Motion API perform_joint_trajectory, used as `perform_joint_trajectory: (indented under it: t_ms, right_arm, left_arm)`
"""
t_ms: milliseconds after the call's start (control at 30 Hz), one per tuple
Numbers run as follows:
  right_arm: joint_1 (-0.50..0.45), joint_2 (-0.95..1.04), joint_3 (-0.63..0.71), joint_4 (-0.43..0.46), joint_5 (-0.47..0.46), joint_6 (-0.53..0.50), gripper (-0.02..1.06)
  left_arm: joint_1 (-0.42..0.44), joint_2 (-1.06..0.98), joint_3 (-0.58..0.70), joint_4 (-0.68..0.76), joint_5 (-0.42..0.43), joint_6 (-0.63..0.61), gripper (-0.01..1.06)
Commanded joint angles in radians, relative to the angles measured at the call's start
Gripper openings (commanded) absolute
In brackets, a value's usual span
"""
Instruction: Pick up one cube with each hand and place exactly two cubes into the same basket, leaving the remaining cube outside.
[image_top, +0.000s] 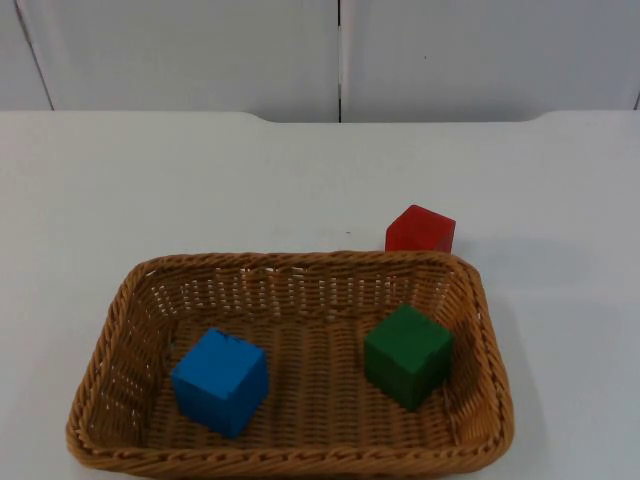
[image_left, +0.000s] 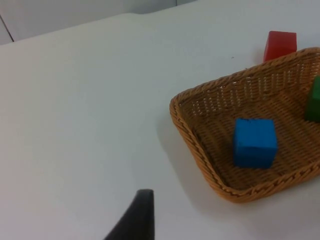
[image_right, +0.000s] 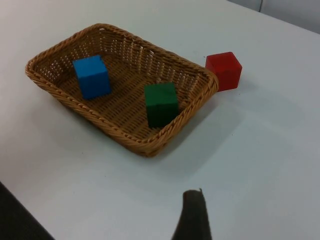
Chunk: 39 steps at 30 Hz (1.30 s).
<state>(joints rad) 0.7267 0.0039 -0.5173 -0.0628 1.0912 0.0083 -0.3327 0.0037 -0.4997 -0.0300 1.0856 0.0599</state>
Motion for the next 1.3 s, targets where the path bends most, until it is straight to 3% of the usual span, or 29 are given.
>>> perform_joint_trajectory:
  t_ms: [0, 133, 167, 267, 1267]
  right_arm:
    - [0.005, -0.004, 0.004, -0.003, -0.012, 0.006, 0.62]
    - [0.005, -0.004, 0.004, -0.003, -0.012, 0.006, 0.84]
    - [0.005, -0.004, 0.004, -0.003, -0.012, 0.006, 0.84]
    - [0.005, -0.004, 0.004, -0.003, -0.012, 0.006, 1.04]
    - [0.001, -0.004, 0.004, -0.003, -0.013, 0.006, 1.05]
  left_arm:
    - [-0.005, -0.004, 0.005, 0.006, -0.01, -0.016, 1.05]
    - [-0.005, -0.004, 0.005, 0.008, -0.01, -0.016, 1.05]
    - [-0.005, -0.004, 0.005, 0.008, -0.01, -0.016, 1.05]
    - [-0.005, -0.004, 0.005, 0.008, -0.01, -0.016, 1.05]
    - [-0.005, -0.004, 0.005, 0.02, -0.01, -0.016, 1.05]
